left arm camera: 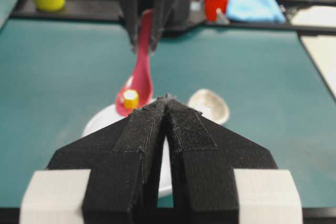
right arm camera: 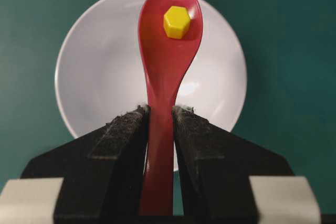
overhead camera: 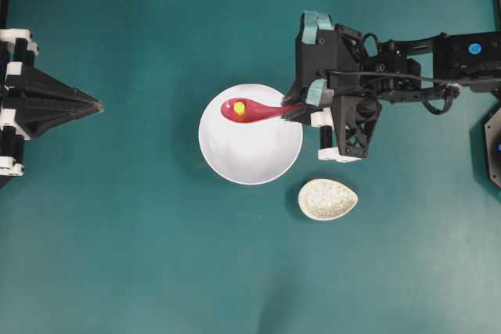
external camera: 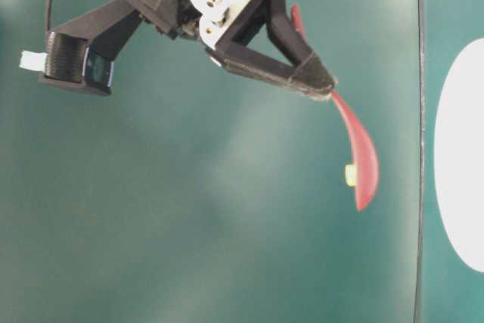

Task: Scoop the yellow hexagonal prism block from the bowl with a spoon using the right arm.
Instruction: 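Lift the spoon holding the yellow block above the bowl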

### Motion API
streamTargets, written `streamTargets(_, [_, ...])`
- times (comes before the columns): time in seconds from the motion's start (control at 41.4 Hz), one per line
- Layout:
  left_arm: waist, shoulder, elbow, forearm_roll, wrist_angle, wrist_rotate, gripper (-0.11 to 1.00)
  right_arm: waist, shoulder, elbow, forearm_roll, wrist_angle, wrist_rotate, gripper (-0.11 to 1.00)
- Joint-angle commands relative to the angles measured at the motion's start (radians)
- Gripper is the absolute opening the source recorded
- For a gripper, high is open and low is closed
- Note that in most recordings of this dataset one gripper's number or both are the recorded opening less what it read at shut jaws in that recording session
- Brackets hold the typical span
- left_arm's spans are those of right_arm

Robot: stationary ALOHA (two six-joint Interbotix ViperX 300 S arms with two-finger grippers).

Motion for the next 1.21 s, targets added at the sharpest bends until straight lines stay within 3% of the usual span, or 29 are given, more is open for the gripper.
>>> streamTargets(0.0, [0.0, 0.009, -0.028, 0.002, -0.008, -0.002, 0.0, -0.002, -0.032, -0.032, -0.017, -0.003, 0.0, 0.24])
streamTargets(0.435, [0.0, 0.009, -0.028, 0.002, -0.006, -0.002, 0.0, -0.002, -0.057, -0.041, -0.103, 0.031, -0.014, 0.24])
streamTargets(1.185, [0.0, 0.009, -0.028, 0.002, -0.011, 0.002, 0.0, -0.002, -0.057, -0.04, -0.107, 0.029, -0.029, 0.24])
